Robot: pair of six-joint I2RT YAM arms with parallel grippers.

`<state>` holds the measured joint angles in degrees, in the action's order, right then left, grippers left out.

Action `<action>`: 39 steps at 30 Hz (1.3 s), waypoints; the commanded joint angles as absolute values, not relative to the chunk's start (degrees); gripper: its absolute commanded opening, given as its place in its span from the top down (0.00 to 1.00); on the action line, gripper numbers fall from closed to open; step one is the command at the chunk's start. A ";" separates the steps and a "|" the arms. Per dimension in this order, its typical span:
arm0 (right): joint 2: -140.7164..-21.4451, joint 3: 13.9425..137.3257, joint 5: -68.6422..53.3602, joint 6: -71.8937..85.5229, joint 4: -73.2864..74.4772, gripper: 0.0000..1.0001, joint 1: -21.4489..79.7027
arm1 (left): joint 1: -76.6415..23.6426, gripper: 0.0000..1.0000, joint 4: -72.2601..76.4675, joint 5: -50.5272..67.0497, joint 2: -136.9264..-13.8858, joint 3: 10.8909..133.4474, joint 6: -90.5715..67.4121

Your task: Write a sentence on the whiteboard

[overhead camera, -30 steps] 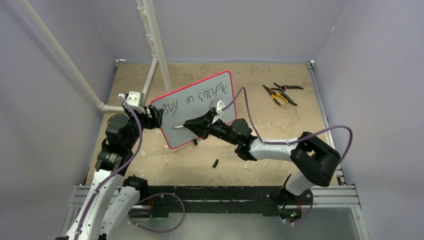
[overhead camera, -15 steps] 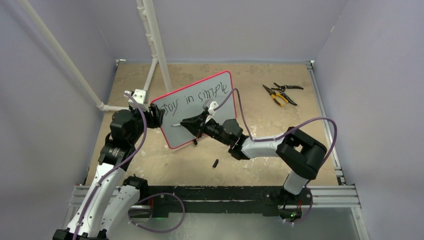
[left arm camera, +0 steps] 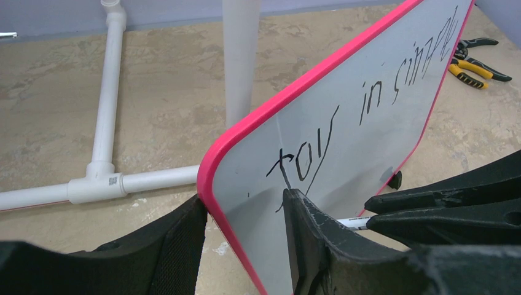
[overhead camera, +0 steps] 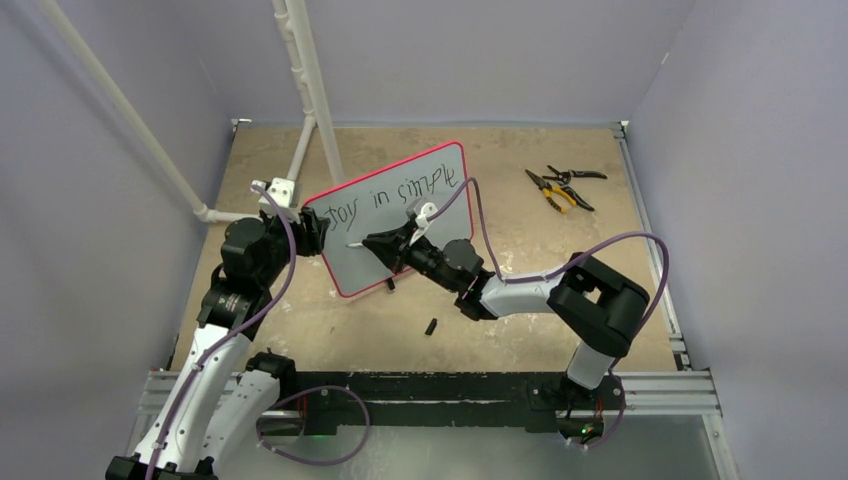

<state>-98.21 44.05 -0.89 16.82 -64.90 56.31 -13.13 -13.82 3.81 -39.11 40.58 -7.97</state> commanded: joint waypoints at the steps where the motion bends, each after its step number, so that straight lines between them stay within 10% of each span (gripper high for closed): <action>1: -98.09 46.10 1.20 15.38 -67.13 1.00 56.60 | -13.01 0.53 -10.91 7.01 -38.87 40.36 -7.65; 39: -98.94 46.05 2.83 14.67 -64.04 1.00 57.66 | -13.01 0.54 -12.22 1.55 -38.81 40.61 -7.90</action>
<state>-98.52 44.07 -0.03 15.68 -63.81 57.43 -13.04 -13.85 1.67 -39.11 40.58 -7.94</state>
